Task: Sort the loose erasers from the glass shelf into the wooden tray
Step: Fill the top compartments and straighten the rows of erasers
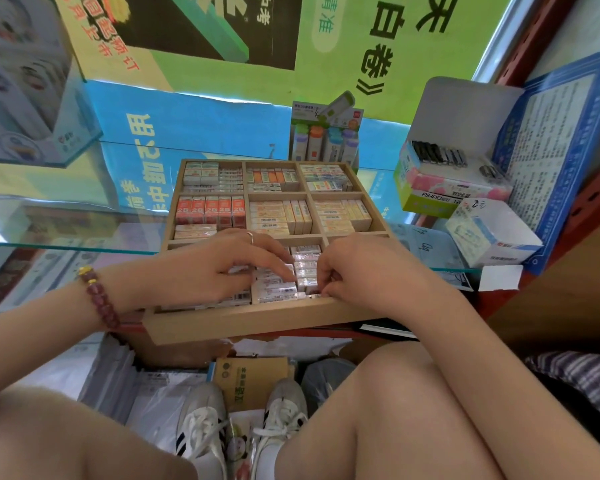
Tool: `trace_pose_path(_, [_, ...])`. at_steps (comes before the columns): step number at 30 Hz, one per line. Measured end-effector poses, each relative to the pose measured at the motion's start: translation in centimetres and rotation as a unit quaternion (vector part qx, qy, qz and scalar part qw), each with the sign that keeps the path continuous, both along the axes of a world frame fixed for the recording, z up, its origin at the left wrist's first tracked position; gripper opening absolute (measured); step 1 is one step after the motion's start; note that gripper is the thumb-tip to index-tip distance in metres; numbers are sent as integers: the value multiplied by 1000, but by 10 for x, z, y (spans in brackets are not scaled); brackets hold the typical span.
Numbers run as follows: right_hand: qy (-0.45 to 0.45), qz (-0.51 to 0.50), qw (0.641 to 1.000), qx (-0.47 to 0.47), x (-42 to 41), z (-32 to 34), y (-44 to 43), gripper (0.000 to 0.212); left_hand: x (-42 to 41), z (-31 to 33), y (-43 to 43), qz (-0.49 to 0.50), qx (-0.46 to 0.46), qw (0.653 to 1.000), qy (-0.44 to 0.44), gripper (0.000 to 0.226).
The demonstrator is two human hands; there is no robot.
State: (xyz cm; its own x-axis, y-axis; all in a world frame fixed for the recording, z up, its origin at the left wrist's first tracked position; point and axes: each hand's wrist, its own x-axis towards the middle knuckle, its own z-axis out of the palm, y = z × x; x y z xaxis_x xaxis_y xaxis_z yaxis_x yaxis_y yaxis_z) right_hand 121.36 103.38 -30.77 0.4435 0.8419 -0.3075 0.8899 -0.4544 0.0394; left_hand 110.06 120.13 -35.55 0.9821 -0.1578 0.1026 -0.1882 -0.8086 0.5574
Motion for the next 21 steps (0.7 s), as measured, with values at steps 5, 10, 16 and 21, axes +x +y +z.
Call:
trace_pose_path(5, [15, 5, 1000, -13, 3, 2, 4, 17, 11, -5, -3, -12, 51, 999, 6, 28])
trace_pose_path(10, [10, 7, 1000, -12, 5, 2, 5, 19, 27, -10, -9, -2, 52, 999, 6, 17])
trace_pose_path(16, [25, -15, 997, -71, 3, -3, 11, 22, 29, -12, -5, -14, 18, 1000, 21, 15])
trace_pose_path(21, [33, -38, 999, -18, 4, -7, 7, 20, 32, -13, -3, -18, -7, 999, 37, 16])
